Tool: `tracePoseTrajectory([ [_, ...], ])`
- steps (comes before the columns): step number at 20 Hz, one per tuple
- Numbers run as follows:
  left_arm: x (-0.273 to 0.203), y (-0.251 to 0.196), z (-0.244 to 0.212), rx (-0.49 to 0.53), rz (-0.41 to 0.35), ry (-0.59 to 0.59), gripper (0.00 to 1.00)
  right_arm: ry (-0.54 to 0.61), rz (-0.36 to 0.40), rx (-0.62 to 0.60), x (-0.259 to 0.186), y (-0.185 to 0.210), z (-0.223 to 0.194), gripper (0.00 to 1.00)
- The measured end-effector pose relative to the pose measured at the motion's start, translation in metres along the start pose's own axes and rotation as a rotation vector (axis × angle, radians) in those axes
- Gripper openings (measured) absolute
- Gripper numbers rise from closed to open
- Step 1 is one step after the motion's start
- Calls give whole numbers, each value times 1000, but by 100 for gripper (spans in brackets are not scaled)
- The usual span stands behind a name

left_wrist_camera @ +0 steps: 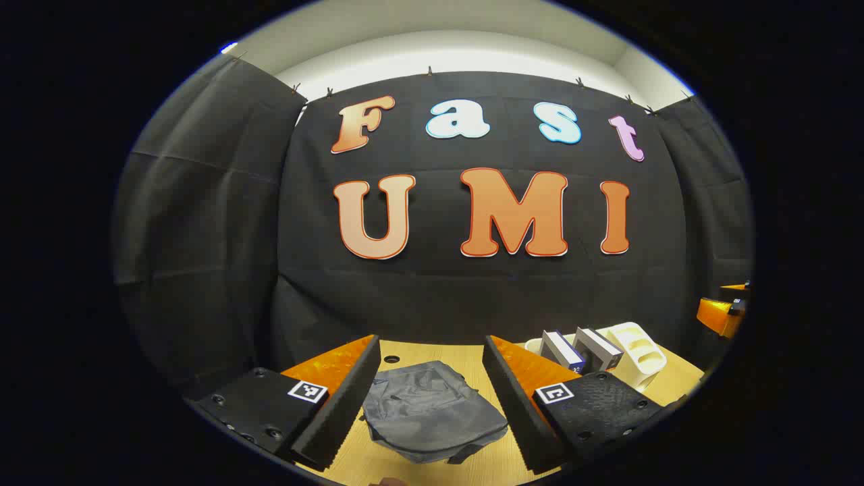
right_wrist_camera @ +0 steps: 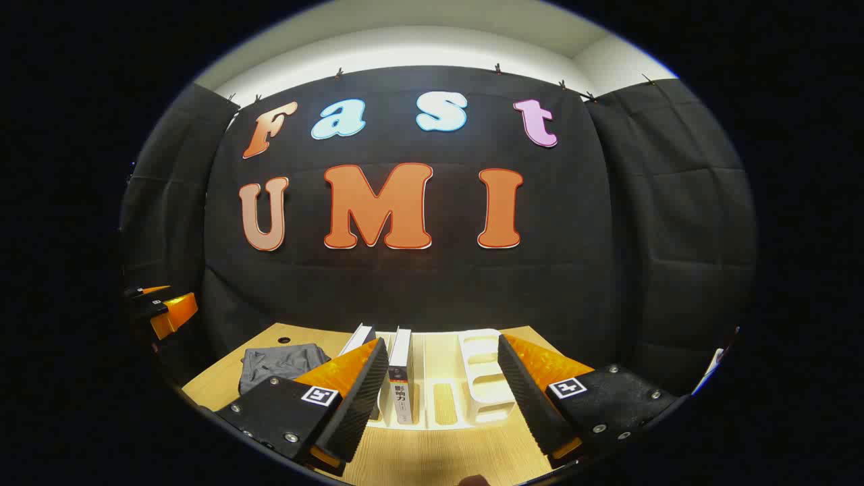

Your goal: Open the schoolbag, grab two books from the bookshelf and put them into the schoolbag.

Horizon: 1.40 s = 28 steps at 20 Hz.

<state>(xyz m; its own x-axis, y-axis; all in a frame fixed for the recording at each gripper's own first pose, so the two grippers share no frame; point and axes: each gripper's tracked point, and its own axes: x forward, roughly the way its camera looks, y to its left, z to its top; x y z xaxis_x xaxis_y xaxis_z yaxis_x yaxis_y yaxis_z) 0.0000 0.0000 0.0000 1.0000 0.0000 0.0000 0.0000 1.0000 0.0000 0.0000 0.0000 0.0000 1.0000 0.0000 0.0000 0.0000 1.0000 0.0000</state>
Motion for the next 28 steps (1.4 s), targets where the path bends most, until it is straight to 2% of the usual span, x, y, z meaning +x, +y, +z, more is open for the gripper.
tracePoseTrajectory([
  [23,17,5,0,16,-5,-1,96,14,-4,4,10,-1,-3,97],
  [28,25,9,3,102,-11,0,96,27,-11,-11,9,-6,-8,97],
])
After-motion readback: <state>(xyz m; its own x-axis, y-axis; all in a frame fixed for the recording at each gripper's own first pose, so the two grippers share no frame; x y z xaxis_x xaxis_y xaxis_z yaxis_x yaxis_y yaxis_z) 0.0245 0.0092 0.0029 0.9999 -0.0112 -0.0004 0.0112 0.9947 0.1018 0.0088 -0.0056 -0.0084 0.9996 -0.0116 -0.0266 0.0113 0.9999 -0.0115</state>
